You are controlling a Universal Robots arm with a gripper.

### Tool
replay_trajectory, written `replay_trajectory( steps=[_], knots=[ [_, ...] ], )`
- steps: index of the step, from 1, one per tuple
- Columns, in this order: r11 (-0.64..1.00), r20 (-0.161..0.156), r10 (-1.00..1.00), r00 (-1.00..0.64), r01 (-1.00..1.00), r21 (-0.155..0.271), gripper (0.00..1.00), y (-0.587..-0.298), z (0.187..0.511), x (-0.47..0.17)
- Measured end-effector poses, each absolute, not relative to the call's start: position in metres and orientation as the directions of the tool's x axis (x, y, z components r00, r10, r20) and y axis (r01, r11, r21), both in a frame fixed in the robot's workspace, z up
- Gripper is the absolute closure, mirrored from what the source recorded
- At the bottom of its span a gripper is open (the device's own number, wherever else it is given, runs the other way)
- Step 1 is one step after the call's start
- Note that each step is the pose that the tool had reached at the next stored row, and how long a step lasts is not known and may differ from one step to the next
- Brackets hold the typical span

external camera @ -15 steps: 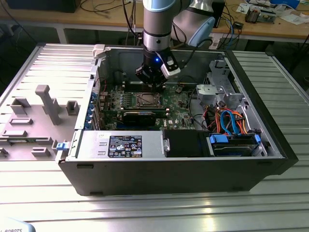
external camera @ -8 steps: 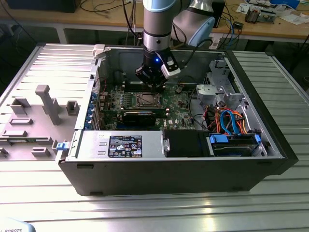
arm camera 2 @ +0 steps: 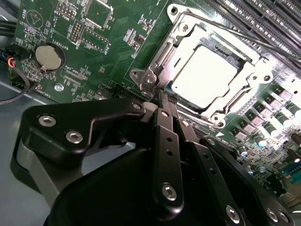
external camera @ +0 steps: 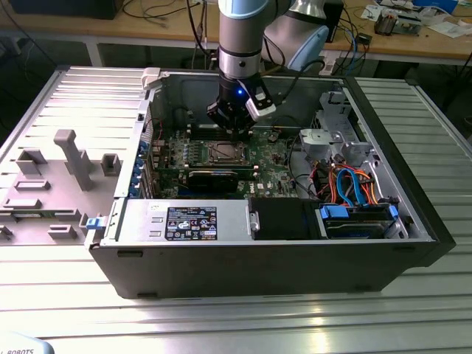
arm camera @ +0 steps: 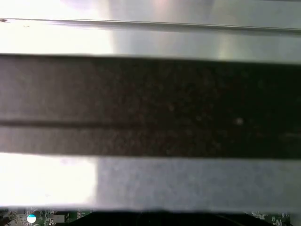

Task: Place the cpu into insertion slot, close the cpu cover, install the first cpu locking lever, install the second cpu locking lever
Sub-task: 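Install the second cpu locking lever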

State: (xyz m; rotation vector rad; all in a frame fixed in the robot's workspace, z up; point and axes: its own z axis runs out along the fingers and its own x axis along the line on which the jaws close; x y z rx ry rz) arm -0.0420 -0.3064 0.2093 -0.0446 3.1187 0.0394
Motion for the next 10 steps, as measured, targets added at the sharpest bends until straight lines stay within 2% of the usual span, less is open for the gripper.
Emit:
replay_trajectory(
  steps=[10],
  knots=[
    [0.999, -0.023, -0.028, -0.999, -0.029, 0.025, 0.89, -0.320, 0.209, -0.042]
  ],
)
